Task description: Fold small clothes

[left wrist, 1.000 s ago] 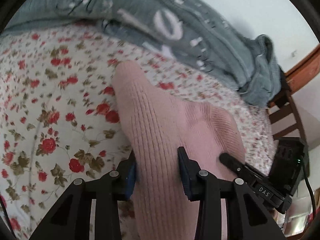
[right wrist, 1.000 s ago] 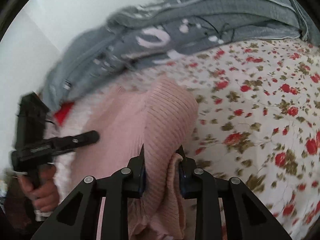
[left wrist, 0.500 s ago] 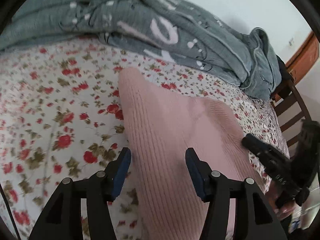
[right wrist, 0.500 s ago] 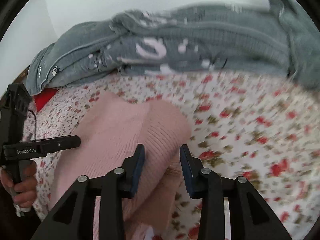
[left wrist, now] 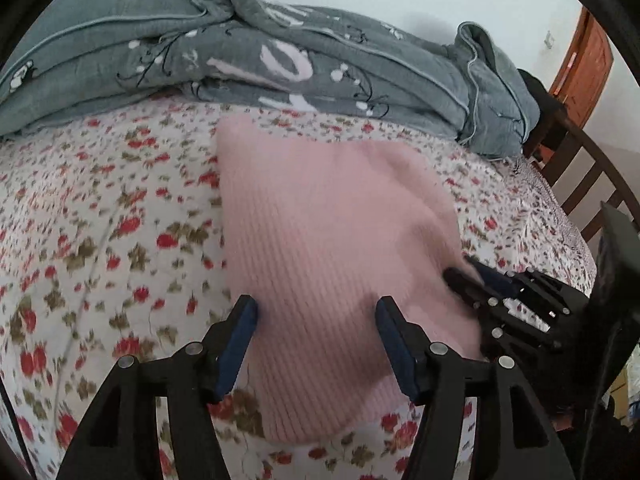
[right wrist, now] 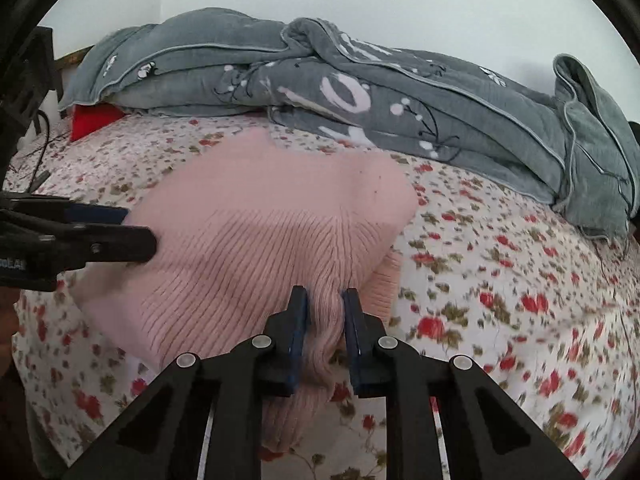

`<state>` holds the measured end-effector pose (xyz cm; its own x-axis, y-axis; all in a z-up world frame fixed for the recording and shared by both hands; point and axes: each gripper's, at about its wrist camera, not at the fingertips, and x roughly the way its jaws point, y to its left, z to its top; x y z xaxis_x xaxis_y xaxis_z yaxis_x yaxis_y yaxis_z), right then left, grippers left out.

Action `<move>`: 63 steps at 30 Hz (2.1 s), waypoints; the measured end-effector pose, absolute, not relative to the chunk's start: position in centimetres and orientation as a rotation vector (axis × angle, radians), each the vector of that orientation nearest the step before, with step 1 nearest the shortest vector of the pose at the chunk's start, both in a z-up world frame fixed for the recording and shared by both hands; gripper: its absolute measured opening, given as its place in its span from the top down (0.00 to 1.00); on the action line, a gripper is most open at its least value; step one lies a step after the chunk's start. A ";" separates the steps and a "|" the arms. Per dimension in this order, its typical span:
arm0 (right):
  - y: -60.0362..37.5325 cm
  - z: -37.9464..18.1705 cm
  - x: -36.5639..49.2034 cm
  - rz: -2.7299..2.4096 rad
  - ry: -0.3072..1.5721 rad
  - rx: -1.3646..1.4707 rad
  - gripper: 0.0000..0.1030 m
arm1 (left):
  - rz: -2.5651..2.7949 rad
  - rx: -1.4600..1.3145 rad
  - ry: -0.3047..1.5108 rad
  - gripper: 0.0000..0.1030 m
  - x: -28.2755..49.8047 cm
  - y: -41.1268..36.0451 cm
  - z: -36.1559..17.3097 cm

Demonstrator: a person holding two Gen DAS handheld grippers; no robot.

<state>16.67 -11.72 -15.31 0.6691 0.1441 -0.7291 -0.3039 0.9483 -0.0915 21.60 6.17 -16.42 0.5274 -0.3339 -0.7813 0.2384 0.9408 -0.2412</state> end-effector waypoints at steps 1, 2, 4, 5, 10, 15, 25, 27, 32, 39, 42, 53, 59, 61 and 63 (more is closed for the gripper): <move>-12.0 -15.0 16.5 0.259 0.800 -0.197 0.83 | -0.342 -0.115 0.959 0.42 21.3 6.3 -16.4; -12.2 -14.6 16.5 0.263 0.809 -0.177 0.83 | -0.347 -0.136 0.960 0.43 21.1 6.7 -16.2; -12.7 -13.8 16.2 0.276 0.811 -0.141 0.83 | -0.349 -0.158 0.953 0.43 20.5 7.1 -15.9; -13.0 -13.2 15.8 0.289 0.804 -0.125 0.83 | -0.346 -0.163 0.948 0.43 20.1 7.3 -15.7; -13.8 -11.7 14.1 0.295 0.779 -0.109 0.83 | -0.332 -0.177 0.947 0.43 19.0 8.1 -15.5; -14.9 -10.9 13.1 0.296 0.794 -0.074 0.82 | -0.326 -0.219 0.958 0.43 18.4 9.0 -15.2; -15.6 -12.2 11.8 0.311 0.827 -0.016 0.81 | -0.312 -0.162 0.990 0.42 16.7 7.9 -16.0; -15.6 -12.4 11.3 0.310 0.828 -0.009 0.81 | -0.282 -0.113 1.016 0.42 16.4 7.5 -16.6; -16.0 -12.3 10.5 0.304 0.827 -0.021 0.81 | -0.286 -0.108 1.027 0.43 15.6 7.8 -17.0; -16.2 -11.8 10.0 0.378 0.813 0.056 0.74 | -0.294 -0.059 1.025 0.43 15.8 6.9 -17.5; -15.2 -12.5 10.3 0.398 0.830 0.064 0.69 | -0.302 -0.052 1.029 0.45 16.4 6.1 -17.9; -14.1 -14.8 11.6 0.366 0.891 0.056 0.90 | -0.313 -0.174 1.004 0.88 15.9 10.1 -18.4; -14.9 -13.5 11.3 0.382 0.883 0.013 0.86 | -0.323 -0.135 0.971 0.88 14.7 10.8 -17.3; -15.7 -12.5 11.2 0.387 0.853 0.024 0.84 | -0.308 -0.155 0.951 0.85 14.6 11.7 -16.5; -16.2 -11.5 11.4 0.371 0.814 0.023 0.79 | -0.307 -0.192 0.942 0.80 15.0 12.3 -15.9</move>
